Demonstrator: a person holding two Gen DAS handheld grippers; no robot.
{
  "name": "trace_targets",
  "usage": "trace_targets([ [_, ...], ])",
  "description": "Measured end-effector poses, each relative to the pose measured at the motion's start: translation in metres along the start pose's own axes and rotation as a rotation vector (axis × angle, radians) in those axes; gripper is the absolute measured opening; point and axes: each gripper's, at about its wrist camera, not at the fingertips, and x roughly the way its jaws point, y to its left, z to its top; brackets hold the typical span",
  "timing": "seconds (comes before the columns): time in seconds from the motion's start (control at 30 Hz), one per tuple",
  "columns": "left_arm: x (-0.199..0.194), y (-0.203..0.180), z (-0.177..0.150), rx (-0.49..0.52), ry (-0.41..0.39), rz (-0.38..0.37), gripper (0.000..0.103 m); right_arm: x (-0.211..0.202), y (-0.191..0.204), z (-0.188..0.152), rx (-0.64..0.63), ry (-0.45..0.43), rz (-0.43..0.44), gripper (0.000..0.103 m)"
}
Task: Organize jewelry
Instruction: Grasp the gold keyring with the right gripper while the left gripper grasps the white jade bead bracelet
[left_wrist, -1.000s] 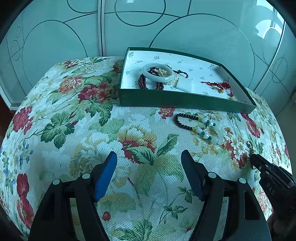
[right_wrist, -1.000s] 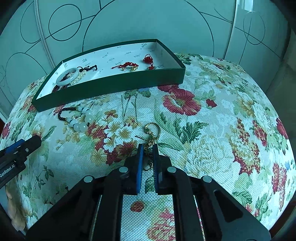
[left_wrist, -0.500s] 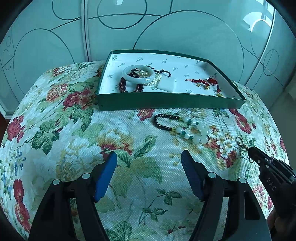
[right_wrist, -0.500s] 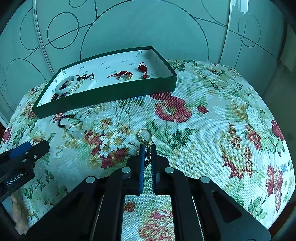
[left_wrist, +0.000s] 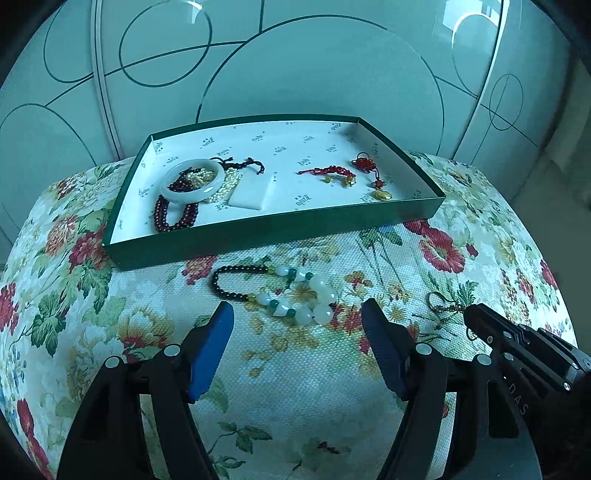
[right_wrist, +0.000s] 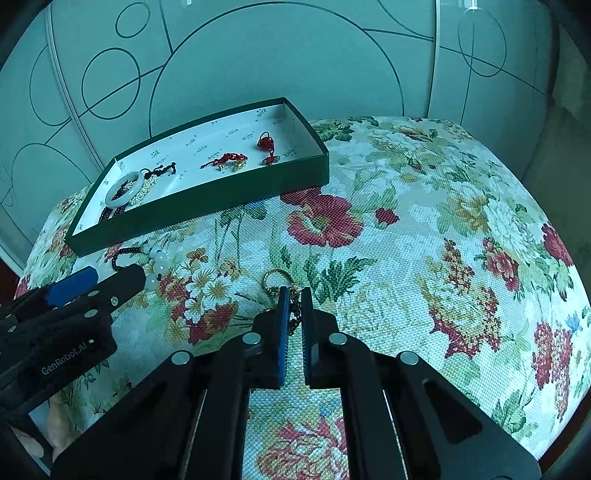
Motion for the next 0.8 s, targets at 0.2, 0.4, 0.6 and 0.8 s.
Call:
trace_targets([
  [0.2, 0.014, -0.017, 0.006, 0.027, 0.003, 0.032, 0.069, 0.001, -0.010, 0.001, 0.048, 0.001, 0.024, 0.006],
  [0.4, 0.029, -0.021, 0.005, 0.042, 0.029, 0.064, 0.048, 0.001, -0.014, 0.000, 0.083, 0.003, 0.057, 0.006],
  [0.6, 0.033, -0.020, 0.002, 0.051, 0.039, 0.080, 0.023, 0.003, -0.017, -0.001, 0.105, 0.011, 0.079, 0.006],
  [0.8, 0.028, -0.013, -0.004, 0.054, 0.025, 0.097, 0.014, 0.003, -0.016, -0.002, 0.107, 0.010, 0.085, 0.006],
])
